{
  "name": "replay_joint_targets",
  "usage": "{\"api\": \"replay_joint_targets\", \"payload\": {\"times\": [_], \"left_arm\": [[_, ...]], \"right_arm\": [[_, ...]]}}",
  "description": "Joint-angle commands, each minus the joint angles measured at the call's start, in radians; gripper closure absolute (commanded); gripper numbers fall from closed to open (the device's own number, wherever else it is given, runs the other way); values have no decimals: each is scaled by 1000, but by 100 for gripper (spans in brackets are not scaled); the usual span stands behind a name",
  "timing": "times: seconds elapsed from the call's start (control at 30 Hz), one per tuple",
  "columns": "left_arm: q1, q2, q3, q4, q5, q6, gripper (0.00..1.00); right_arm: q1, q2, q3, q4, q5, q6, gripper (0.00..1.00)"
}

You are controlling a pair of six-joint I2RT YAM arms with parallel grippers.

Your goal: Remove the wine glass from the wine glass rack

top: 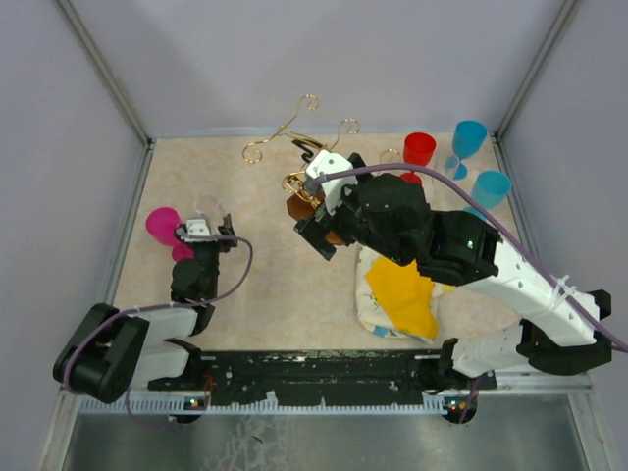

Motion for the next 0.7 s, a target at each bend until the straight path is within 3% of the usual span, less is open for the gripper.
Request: {"api": "replay_joint_targets", "payload": {"times": [0.0,0.33,0.67], "left_arm": [[-11,89,-29,345,-41,48,46],[-31,243,-65,472,-49,-22,43],[-47,265,-66,498,-62,-31,28]], "right_arm": [[-15,3,61,16,-5,-19,1],[-45,28,50,40,-21,-29,1],[-66,20,20,61,-26,-23,1]]}}
